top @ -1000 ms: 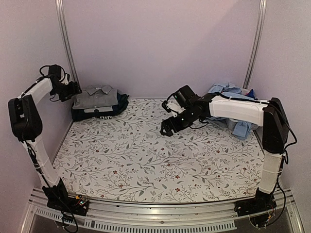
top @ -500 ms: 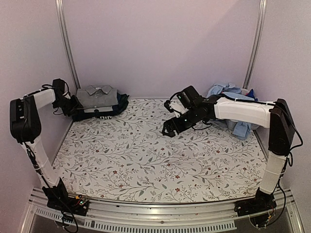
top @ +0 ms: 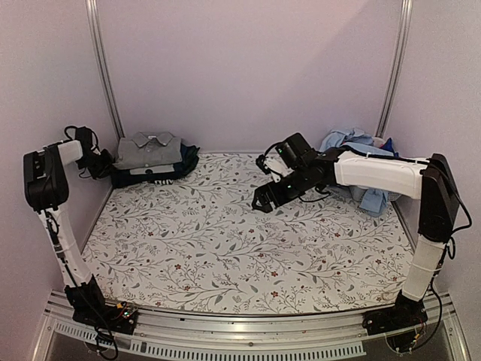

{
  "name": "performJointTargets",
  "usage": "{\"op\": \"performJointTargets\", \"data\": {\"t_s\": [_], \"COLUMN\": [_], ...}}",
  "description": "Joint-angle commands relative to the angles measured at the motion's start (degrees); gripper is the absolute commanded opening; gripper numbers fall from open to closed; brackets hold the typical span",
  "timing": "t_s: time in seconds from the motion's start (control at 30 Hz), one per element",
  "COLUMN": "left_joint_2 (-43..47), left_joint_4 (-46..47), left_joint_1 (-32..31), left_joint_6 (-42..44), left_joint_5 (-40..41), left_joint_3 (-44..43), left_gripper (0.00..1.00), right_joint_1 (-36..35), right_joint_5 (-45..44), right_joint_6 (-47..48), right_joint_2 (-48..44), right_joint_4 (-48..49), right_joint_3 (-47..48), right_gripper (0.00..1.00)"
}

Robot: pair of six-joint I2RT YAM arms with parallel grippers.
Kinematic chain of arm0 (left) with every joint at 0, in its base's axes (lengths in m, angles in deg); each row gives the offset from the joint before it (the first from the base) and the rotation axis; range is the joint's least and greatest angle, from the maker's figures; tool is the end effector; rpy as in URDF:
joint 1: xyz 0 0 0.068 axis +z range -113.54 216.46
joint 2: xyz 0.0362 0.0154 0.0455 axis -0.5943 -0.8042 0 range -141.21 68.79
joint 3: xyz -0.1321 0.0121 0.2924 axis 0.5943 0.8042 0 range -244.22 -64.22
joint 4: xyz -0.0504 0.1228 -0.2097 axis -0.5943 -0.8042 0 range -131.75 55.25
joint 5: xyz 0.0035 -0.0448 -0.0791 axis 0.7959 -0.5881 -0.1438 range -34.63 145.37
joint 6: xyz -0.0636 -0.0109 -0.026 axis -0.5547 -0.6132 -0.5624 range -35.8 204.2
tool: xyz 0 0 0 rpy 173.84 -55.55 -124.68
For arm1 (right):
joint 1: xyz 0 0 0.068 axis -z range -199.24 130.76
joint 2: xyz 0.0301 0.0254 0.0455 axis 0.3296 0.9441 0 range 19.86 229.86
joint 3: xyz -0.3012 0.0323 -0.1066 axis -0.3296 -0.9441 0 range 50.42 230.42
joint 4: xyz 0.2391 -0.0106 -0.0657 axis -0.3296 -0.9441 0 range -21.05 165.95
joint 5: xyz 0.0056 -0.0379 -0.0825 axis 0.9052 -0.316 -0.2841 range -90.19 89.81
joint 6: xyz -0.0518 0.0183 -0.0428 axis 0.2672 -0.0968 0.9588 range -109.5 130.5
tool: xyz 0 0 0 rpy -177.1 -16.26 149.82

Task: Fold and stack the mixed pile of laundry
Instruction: Adjust the rectangle-folded shirt at the corner of the board.

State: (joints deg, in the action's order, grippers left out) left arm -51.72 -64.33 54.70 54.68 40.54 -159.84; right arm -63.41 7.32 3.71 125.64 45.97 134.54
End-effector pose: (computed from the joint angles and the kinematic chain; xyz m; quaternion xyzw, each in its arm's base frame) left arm 0.4687 0.1391 0.2363 -0.3463 0.8795 -0.1520 0.2890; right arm 0.2981 0.2998 0.2838 -0.3224 0.8859 0.1969 0.2694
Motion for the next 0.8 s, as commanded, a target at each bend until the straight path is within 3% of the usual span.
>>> {"op": "performJointTargets", "data": {"t_s": [0.0, 0.17, 0.3, 0.4, 0.63, 0.77], "left_joint_2": [-3.4, -4.5, 2.7, 9.8, 18.3, 17.1], "left_joint_4": [-0.3, -1.9, -0.3, 2.0, 5.5, 7.7], "left_joint_1": [1.1, 1.6, 1.7, 1.5, -0.1, -1.8], "left_joint_6": [2.1, 3.4, 2.2, 1.8, -0.9, -3.5], "left_joint_5": [-0.5, -0.3, 1.4, 1.8, -2.7, -4.7], "left_joint_3": [-5.0, -7.3, -1.4, 5.6, 13.9, 14.7], "left_gripper": [0.18, 0.24, 0.5, 0.61, 0.6, 0.59], "right_joint_1": [0.4, 0.4, 0.4, 0.4, 0.4, 0.4], "right_joint_5": [-0.9, -0.9, -1.4, -1.2, 0.0, 0.3], "right_joint_6": [-1.0, -1.2, -0.9, -1.0, -0.7, -0.2], "right_joint_2": [-2.3, -2.4, -2.7, -2.9, -2.5, -2.1], "right_joint_4": [0.3, 0.1, -0.3, -0.2, 0.4, 0.5], "right_joint_3": [-0.6, -0.7, -0.8, -1.3, -1.4, -0.9], "right_gripper": [0.98, 0.98, 0.99, 0.99, 0.99, 0.99]}}
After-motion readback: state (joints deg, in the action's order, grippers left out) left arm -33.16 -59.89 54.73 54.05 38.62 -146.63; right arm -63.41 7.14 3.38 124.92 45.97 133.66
